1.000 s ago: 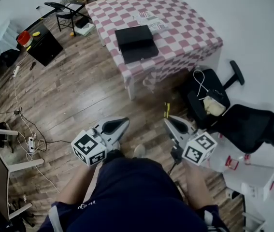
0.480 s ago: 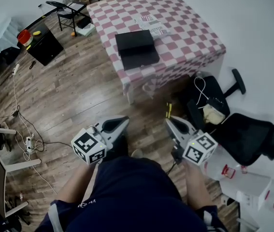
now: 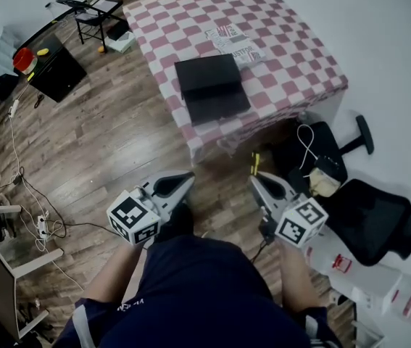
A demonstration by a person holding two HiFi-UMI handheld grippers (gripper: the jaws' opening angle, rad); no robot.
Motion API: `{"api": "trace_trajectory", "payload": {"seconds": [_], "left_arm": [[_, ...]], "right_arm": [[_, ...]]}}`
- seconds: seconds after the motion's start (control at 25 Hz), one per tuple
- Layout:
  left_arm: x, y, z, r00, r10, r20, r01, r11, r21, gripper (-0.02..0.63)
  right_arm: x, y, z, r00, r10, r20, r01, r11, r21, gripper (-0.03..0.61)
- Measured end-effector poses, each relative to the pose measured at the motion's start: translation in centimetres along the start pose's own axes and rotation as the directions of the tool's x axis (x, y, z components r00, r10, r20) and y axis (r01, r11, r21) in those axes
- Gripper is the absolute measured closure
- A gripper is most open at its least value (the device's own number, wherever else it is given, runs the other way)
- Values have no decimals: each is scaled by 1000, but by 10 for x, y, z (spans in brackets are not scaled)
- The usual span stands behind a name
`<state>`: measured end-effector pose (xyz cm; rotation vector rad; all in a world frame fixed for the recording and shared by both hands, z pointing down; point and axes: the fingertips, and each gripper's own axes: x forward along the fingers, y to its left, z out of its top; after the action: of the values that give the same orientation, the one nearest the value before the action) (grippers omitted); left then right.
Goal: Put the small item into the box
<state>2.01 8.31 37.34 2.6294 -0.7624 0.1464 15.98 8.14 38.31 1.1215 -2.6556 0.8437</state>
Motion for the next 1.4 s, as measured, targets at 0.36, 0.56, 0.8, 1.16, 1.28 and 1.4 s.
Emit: {"api": "trace_trajectory", "payload": {"seconds": [0.36, 0.56, 0.8, 1.16, 1.28, 1.4], "left_arm": [[21, 113, 31, 996, -76, -44, 77, 997, 12, 583], [32, 155, 51, 994, -102, -37, 103, 995, 13, 583], [48, 190, 58, 995, -96, -34, 96, 995, -4, 583], [72, 228, 30, 997, 7, -73, -13, 997, -73, 583], [80, 236, 21, 996, 57, -71, -64, 992, -105, 583], [88, 243, 6, 991, 109, -81, -119, 985, -127, 583]], "right_arm": [[103, -37, 49, 996, -75, -39, 75, 997, -13, 545], [137, -51, 74, 993, -109, -54, 107, 993, -41, 545], [168, -69, 86, 989, -111, -95, 104, 992, -71, 545], [224, -120, 72, 956, -18, -293, -41, 980, -194, 545], [242, -141, 57, 921, -4, -389, -110, 956, -270, 545], [259, -159, 37, 872, 20, -489, -206, 921, -330, 545]]}}
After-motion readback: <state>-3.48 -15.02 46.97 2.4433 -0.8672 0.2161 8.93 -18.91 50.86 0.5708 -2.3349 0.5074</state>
